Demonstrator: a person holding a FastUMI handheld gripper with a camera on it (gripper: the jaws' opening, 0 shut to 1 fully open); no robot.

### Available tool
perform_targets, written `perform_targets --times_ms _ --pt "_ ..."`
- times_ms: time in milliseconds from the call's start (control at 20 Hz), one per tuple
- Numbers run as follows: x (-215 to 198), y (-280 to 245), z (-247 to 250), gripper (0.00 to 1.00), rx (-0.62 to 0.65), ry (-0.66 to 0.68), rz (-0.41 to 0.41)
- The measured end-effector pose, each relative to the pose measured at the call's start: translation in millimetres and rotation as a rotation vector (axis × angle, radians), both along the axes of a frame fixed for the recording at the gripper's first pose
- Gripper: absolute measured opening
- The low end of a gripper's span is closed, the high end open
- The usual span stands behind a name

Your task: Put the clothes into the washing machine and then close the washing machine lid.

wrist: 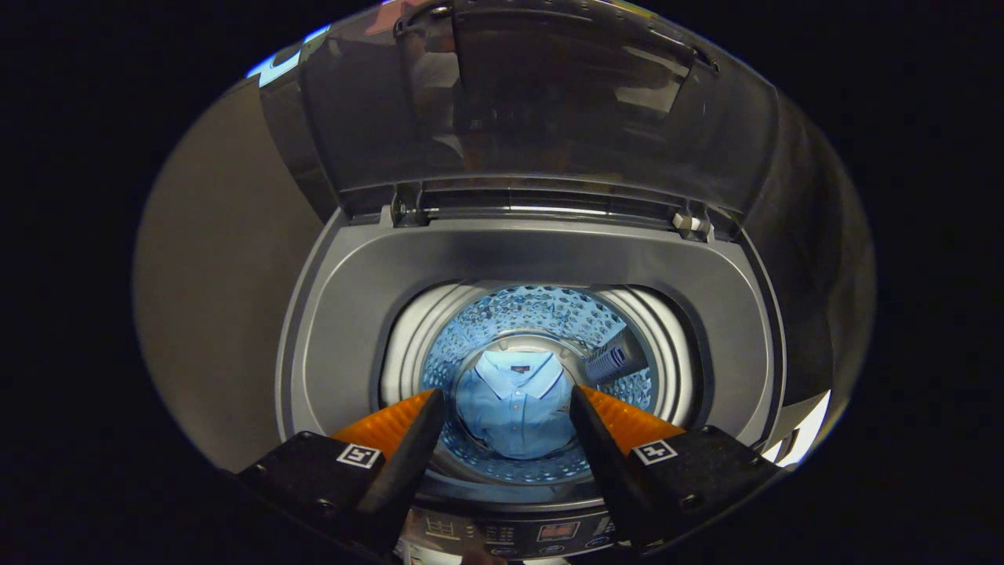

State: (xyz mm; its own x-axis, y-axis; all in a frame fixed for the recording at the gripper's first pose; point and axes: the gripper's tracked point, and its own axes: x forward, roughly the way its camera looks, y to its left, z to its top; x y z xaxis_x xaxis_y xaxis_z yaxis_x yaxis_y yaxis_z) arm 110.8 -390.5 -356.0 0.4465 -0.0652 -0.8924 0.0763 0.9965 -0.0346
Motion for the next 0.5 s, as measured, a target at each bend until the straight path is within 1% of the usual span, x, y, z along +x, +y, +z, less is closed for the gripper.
perform_targets --times_ms 200,500 --pt "10 5 26 1.0 0.021 -0.083 -0.018" --pt "46 14 100 1.0 0.034 -0.24 -0.018"
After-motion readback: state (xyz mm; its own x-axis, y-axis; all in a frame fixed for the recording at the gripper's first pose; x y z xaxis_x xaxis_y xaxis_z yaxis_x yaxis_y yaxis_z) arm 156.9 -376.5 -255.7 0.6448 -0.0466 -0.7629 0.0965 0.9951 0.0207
